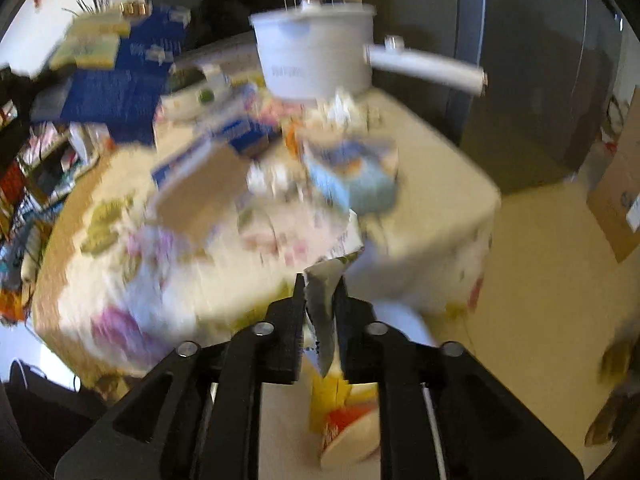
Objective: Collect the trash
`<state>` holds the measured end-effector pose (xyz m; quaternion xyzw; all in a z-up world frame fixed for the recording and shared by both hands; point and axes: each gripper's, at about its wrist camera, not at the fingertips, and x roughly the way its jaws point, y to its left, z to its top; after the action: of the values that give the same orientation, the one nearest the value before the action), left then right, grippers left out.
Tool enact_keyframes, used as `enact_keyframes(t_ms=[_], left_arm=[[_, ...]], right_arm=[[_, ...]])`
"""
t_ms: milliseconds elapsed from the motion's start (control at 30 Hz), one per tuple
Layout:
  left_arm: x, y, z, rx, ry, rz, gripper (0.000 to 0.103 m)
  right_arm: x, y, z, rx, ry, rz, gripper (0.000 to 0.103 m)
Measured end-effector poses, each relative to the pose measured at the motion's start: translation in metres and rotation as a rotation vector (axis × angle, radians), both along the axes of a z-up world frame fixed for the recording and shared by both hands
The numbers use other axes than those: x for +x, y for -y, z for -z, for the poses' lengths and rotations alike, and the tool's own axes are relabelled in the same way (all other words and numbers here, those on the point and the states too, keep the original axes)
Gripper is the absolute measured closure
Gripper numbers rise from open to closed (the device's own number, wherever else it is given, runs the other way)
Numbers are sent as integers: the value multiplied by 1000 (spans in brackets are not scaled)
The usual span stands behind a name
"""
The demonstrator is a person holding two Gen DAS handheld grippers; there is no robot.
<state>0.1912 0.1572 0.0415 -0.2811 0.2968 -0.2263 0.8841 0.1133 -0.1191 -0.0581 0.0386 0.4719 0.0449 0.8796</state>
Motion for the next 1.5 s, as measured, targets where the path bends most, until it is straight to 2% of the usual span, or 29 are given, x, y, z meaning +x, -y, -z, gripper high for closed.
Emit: enact_keyframes(t_ms=[33, 67, 100, 167, 233, 333, 467, 533, 767, 1000, 1200, 1400, 1433, 1500], left_arm=[[-2, 2, 1, 3, -3, 5, 101], [-4, 5, 3, 6, -7, 13, 101], [-6, 9, 5, 9, -13, 25, 101], [-9, 14, 8, 13, -21, 41, 101], [-12, 21, 11, 22, -26, 58, 101], [-15, 30, 13, 20, -36, 90, 101], [-22, 46, 19, 32, -55, 145, 101], [-26, 56, 24, 39, -70, 177, 101], [-40, 99, 44, 94, -126, 294, 101], [-50, 132, 66, 159, -182, 383, 101], [-59, 161, 95, 247, -244, 468, 101], [-66, 187, 131, 326, -351, 547, 100], [-66, 189, 135, 336, -369, 558, 99], [-67, 195, 147, 358, -410, 583, 91]], right_arm=[[-5, 2, 6, -9, -7, 17, 58], [-10, 5, 10, -27, -10, 37, 50], [-12, 7, 12, -35, -12, 47, 37], [-14, 13, 10, -48, 3, 68, 34], [-17, 19, 5, -82, 48, 113, 21], [-22, 36, -4, -168, 131, 228, 9], [-23, 63, -9, -280, 159, 371, 7], [-24, 77, -10, -301, 158, 427, 7], [-28, 117, -13, -235, 142, 558, 7], [-33, 122, -15, -241, 157, 576, 7], [-31, 120, -14, -239, 149, 569, 7], [-30, 117, -12, -244, 141, 555, 7], [-30, 117, -12, -243, 138, 553, 7], [-29, 117, -10, -241, 129, 548, 7]])
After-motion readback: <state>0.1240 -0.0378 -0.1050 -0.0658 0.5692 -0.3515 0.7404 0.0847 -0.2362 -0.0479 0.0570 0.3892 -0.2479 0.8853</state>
